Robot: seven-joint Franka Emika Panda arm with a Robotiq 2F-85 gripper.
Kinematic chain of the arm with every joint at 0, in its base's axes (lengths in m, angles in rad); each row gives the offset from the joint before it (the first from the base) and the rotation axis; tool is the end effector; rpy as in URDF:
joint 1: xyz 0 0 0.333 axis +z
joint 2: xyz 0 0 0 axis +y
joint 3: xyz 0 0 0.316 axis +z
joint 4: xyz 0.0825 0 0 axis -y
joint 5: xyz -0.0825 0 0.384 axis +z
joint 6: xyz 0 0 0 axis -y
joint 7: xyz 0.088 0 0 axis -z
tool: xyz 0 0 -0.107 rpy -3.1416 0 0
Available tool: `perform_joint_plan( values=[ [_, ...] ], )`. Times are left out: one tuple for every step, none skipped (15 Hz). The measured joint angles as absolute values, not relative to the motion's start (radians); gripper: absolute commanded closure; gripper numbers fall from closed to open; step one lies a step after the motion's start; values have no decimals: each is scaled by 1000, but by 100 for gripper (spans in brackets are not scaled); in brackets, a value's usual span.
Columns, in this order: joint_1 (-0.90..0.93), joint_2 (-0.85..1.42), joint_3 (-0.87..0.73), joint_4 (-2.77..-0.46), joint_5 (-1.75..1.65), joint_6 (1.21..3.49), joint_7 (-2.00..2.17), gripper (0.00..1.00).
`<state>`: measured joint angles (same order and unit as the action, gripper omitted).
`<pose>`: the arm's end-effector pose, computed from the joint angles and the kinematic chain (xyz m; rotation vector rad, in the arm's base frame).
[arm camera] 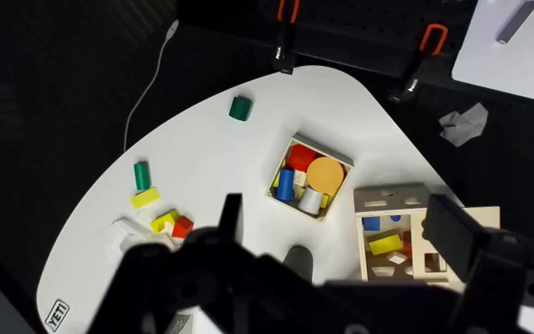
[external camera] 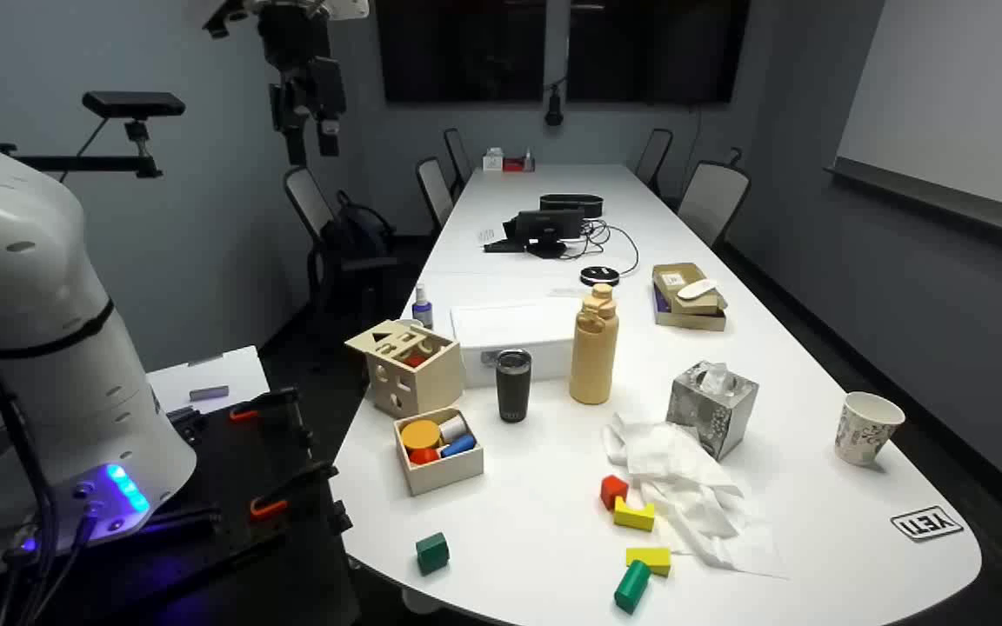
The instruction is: Remove the white lid from the clear container.
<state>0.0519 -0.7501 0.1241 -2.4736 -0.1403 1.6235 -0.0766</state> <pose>0.3113 0.0470 0.5286 2.8917 0.3338 -0.1417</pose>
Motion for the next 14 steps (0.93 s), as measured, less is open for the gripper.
perform_joint_plan(
  values=[
    [52, -750, 124, -2474, -140, 1624, -77, 0],
    [53, -750, 123, -2474, -140, 1624, -76, 0],
    [56, -748, 120, -2473, -140, 1628, -76, 0],
    [65, -743, 115, -2473, -140, 1639, -80, 0],
    [72, -732, 113, -2471, -144, 1658, -94, 0],
    [83, -714, 110, -2467, -150, 1685, -120, 0],
    [93, -686, 107, -2461, -160, 1714, -156, 0],
    [103, -649, 104, -2452, -174, 1747, -195, 0],
    [112, -604, 101, -2442, -186, 1785, -234, 0],
    [120, -552, 96, -2428, -197, 1825, -273, 0],
    [126, -494, 90, -2412, -205, 1867, -314, 0],
    [132, -433, 84, -2393, -208, 1911, -356, 0],
    [134, -365, 78, -2371, -209, 1954, -403, 0],
    [137, -296, 72, -2345, -209, 1989, -451, 0]
  ],
)
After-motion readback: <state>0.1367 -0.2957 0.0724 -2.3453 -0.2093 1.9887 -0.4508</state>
